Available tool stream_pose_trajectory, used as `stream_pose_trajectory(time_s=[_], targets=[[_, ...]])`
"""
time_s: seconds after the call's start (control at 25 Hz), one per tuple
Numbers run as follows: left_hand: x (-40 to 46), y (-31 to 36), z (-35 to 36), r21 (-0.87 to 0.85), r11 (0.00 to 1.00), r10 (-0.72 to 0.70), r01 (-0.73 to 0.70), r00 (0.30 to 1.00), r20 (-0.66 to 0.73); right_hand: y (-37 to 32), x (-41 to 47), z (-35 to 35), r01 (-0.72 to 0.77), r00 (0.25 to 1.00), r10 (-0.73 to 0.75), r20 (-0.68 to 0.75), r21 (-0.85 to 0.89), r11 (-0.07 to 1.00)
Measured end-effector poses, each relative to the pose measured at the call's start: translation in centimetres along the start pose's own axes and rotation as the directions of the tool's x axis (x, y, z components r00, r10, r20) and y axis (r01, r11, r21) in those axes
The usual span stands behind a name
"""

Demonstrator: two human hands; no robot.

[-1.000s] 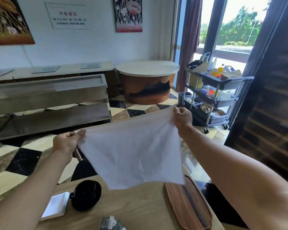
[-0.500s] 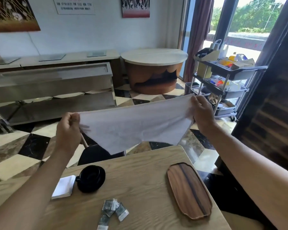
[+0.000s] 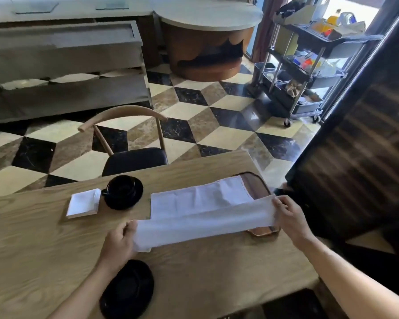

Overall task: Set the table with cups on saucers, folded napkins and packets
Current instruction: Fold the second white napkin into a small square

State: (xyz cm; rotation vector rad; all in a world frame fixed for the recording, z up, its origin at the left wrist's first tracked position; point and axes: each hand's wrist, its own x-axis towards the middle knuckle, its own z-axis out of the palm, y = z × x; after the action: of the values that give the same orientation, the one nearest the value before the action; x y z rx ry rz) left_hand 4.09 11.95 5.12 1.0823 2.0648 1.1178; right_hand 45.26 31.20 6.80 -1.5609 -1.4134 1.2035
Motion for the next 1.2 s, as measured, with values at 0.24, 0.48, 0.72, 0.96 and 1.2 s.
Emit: stream_pose_trajectory(time_s=[0.24, 0.48, 0.72, 0.96, 1.2], targets=[[-2.8, -3.1, 1.3, 0.153, 0.988, -0.077, 0.025, 0.935, 0.347, 9.2, -3.4, -2.6, -0.201, 0.971, 0.229, 0.073, -0.274, 0.940], [-3.4, -2.5, 3.4, 0.199, 0.973, -0.166, 0.114, 0.948, 0.270, 12.8, -1.5, -2.6, -0.164, 0.966, 0.226, 0.123, -0.379, 0.911], [0.1, -1.4, 6.1, 0.066, 0.935, -0.337, 0.348, 0.932, -0.134, 8.9, 5.6, 1.0, -0.043, 0.989, 0.086, 0.117, -0.327, 0.944], [8.3, -4.3, 8.2, 0.035, 0.909, -0.394, 0.415, 0.883, -0.254, 7.8, 12.8, 4.9, 0.020, 0.984, 0.049, 0.170, -0.379, 0.925], [12.6, -8.9, 10.3, 0.160, 0.892, -0.390, 0.422, 0.899, -0.198, 10.3, 16.8, 7.0, 0.018, 0.997, 0.022, 0.073, -0.507, 0.862]])
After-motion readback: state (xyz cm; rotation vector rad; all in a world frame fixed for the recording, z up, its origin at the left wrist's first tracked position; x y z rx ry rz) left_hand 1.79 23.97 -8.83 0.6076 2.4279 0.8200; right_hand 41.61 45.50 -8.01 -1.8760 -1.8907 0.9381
